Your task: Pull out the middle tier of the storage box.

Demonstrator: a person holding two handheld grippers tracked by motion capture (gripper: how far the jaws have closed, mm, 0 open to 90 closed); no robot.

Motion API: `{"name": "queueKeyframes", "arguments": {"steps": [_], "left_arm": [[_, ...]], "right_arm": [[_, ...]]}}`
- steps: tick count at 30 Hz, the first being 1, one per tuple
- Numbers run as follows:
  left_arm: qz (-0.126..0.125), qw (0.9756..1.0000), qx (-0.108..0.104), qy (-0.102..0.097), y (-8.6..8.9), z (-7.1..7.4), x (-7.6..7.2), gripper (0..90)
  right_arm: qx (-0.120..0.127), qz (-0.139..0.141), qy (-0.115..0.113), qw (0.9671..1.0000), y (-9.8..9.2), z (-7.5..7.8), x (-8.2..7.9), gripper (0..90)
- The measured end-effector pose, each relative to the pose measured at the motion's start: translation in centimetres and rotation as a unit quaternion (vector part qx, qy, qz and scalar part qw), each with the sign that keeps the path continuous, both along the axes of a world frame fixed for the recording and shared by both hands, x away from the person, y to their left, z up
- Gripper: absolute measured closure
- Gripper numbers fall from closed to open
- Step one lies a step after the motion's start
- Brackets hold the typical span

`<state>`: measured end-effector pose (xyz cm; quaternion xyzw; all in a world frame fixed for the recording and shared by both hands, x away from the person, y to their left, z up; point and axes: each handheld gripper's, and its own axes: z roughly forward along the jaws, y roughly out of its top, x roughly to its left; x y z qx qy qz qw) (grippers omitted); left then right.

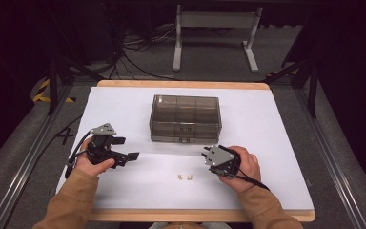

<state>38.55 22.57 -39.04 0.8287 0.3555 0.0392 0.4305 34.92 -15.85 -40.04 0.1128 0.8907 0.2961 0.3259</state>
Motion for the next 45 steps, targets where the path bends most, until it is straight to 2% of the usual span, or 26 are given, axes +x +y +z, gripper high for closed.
{"name": "queueKeyframes", "arguments": {"steps": [3, 6, 13, 18, 21, 23, 30, 40, 45], "left_arm": [[0.001, 1.0000, 0.001, 0.000, 0.2, 0.0, -0.1, 11.9], [0.004, 1.0000, 0.000, -0.003, 0.3, 0.1, -0.2, 11.9], [0.004, 1.0000, 0.000, -0.003, 0.4, 0.1, -0.3, 11.9], [0.003, 1.0000, 0.000, -0.002, 0.4, 0.0, -0.3, 11.8], [0.001, 1.0000, 0.001, -0.002, 0.5, 0.0, -0.4, 11.8], [0.002, 1.0000, 0.000, -0.003, 0.5, 0.0, -0.4, 11.8], [-0.001, 1.0000, 0.000, -0.001, 0.4, 0.0, -0.4, 11.8], [-0.002, 1.0000, 0.002, 0.002, 0.4, -0.1, -0.4, 11.7], [-0.003, 1.0000, 0.002, 0.002, 0.4, -0.1, -0.4, 11.8]], "right_arm": [[0.027, 0.000, 0.027, 0.9993, -0.7, 0.1, 0.5, 75.9], [0.043, 0.008, 0.047, 0.9979, -1.3, 0.2, 0.9, 75.0], [0.073, 0.024, 0.103, 0.9917, -2.4, 0.5, 1.9, 71.2], [0.103, 0.050, 0.155, 0.9813, -3.1, 0.6, 2.5, 68.1], [0.119, 0.056, 0.173, 0.9762, -3.6, 0.7, 2.8, 67.6], [0.124, 0.055, 0.179, 0.9744, -3.9, 0.8, 3.0, 66.7], [0.125, 0.056, 0.189, 0.9723, -4.3, 1.2, 3.5, 65.7], [0.102, 0.064, 0.198, 0.9727, -3.9, 3.3, 3.9, 66.5], [0.081, 0.068, 0.200, 0.9741, -3.3, 4.4, 4.3, 67.7]]}}
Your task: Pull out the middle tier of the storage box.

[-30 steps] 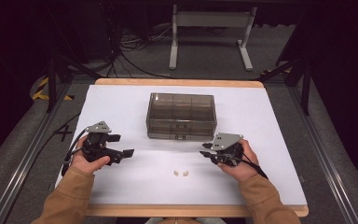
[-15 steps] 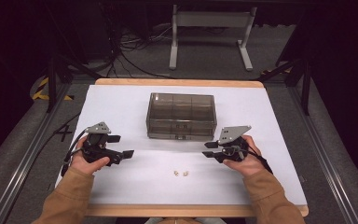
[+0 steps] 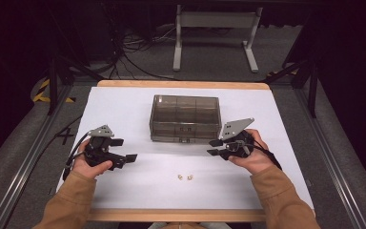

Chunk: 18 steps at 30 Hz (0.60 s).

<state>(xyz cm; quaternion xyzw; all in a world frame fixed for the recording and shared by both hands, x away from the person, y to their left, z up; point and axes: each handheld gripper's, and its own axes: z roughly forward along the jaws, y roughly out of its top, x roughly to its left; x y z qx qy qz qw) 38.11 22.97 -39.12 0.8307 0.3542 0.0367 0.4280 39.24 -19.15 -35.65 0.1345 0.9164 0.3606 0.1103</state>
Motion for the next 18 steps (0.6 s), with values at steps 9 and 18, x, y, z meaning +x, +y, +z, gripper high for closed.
{"name": "queueKeyframes", "arguments": {"steps": [9, 18], "left_arm": [[-0.001, 1.0000, 0.000, 0.000, 0.1, 0.0, 0.0, 11.8], [0.002, 1.0000, 0.000, 0.000, 0.1, 0.1, 0.0, 11.8]], "right_arm": [[-0.026, 0.007, 0.005, 0.9996, 0.8, 1.1, 1.0, 68.1], [-0.047, 0.013, 0.015, 0.9987, 1.3, 1.6, 2.2, 69.8]]}}
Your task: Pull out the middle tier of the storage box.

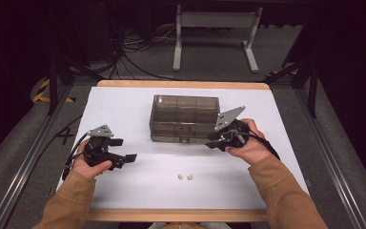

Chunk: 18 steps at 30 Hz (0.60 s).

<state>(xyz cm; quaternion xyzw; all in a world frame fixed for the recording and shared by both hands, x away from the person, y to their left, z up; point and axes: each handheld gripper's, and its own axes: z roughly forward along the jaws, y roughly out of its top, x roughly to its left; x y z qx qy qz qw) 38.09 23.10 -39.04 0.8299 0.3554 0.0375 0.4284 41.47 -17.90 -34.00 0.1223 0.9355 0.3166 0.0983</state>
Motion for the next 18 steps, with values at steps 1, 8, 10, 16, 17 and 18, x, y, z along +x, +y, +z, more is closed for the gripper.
{"name": "queueKeyframes", "arguments": {"steps": [1, 8, 10, 16, 17, 18], "left_arm": [[0.000, 1.0000, 0.000, 0.000, 0.0, 0.0, 0.0, 11.8], [0.000, 1.0000, 0.000, 0.000, 0.0, 0.0, 0.0, 11.8], [-0.001, 1.0000, 0.000, 0.000, 0.0, 0.0, 0.0, 11.8], [-0.001, 1.0000, 0.000, 0.000, 0.0, 0.0, 0.0, 11.8], [-0.001, 1.0000, 0.000, 0.000, 0.0, 0.0, 0.0, 11.8], [0.000, 1.0000, 0.001, 0.000, 0.1, 0.0, 0.0, 11.8]], "right_arm": [[0.000, 0.000, 0.000, 1.0000, 0.0, 0.0, 0.0, 69.8], [-0.026, -0.007, 0.002, 0.9996, 0.3, -0.3, 1.1, 70.8], [-0.032, -0.007, 0.004, 0.9995, 0.4, -0.5, 1.3, 70.8], [-0.056, -0.008, 0.002, 0.9984, 0.8, -0.9, 2.1, 70.8], [-0.059, -0.006, 0.000, 0.9983, 0.8, -1.0, 2.2, 70.9], [-0.061, -0.004, -0.001, 0.9981, 0.9, -1.0, 2.4, 70.9]]}}
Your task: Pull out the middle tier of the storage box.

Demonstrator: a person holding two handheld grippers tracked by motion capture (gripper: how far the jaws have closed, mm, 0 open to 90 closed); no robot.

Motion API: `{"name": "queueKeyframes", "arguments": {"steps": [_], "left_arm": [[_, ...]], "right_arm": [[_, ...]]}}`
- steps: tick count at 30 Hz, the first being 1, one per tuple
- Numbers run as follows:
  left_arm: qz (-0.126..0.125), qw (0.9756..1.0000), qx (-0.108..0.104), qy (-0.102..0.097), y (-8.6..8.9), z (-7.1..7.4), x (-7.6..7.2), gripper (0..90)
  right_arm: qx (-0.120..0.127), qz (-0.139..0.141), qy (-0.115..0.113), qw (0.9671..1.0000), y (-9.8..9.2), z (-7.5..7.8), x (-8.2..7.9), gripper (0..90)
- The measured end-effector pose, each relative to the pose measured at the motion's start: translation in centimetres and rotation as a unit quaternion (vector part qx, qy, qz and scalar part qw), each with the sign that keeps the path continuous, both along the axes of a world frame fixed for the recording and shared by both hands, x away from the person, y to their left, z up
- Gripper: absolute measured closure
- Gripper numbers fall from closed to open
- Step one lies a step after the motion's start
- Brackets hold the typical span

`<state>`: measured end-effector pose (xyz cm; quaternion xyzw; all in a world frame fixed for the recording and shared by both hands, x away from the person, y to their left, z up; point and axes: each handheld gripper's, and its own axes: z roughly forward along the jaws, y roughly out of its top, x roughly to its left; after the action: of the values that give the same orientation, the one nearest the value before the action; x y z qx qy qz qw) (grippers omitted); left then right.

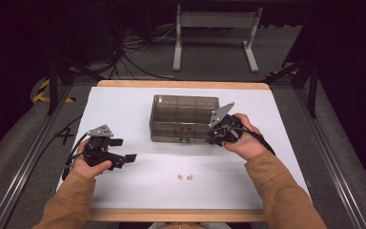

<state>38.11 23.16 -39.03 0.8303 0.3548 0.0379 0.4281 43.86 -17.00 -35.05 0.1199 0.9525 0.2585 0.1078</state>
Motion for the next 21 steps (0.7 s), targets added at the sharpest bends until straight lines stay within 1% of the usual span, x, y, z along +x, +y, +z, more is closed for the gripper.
{"name": "queueKeyframes", "arguments": {"steps": [2, 4, 5, 6, 9, 10, 14, 17, 19, 21], "left_arm": [[-0.002, 1.0000, 0.000, 0.001, 0.0, 0.0, 0.0, 11.8], [-0.002, 1.0000, -0.001, 0.001, 0.0, 0.0, 0.0, 11.8], [-0.002, 1.0000, 0.000, 0.001, 0.1, 0.0, 0.0, 11.8], [-0.002, 1.0000, -0.001, 0.001, 0.1, 0.0, 0.0, 11.8], [-0.001, 1.0000, -0.002, 0.000, 0.1, 0.0, 0.0, 11.8], [-0.001, 1.0000, -0.002, 0.000, 0.1, 0.0, 0.0, 11.8], [-0.002, 1.0000, -0.001, 0.001, 0.1, 0.0, 0.0, 11.8], [-0.002, 1.0000, -0.001, 0.001, 0.0, 0.0, 0.0, 11.8], [-0.002, 1.0000, -0.001, 0.002, 0.0, 0.0, 0.0, 11.8], [-0.002, 1.0000, -0.001, 0.002, 0.0, 0.0, 0.0, 11.8]], "right_arm": [[-0.011, 0.001, -0.006, 0.9999, 0.2, -0.2, 0.2, 71.2], [-0.012, 0.001, -0.005, 0.9999, 0.2, -0.3, 0.3, 71.4], [-0.020, -0.002, -0.006, 0.9998, 0.4, -0.5, 0.4, 71.9], [-0.020, -0.002, -0.006, 0.9998, 0.4, -0.5, 0.4, 71.9], [-0.030, -0.003, 0.000, 0.9995, 0.6, -0.8, 0.6, 73.4], [-0.031, 0.000, 0.001, 0.9995, 0.6, -1.0, 0.8, 73.9], [-0.037, -0.002, 0.008, 0.9993, 0.8, -1.3, 0.9, 74.0], [-0.041, 0.000, 0.009, 0.9991, 0.9, -1.5, 1.0, 74.1], [-0.047, -0.005, 0.016, 0.9988, 0.9, -1.6, 1.0, 74.0], [-0.050, -0.002, 0.017, 0.9986, 0.9, -1.7, 1.1, 74.1]]}}
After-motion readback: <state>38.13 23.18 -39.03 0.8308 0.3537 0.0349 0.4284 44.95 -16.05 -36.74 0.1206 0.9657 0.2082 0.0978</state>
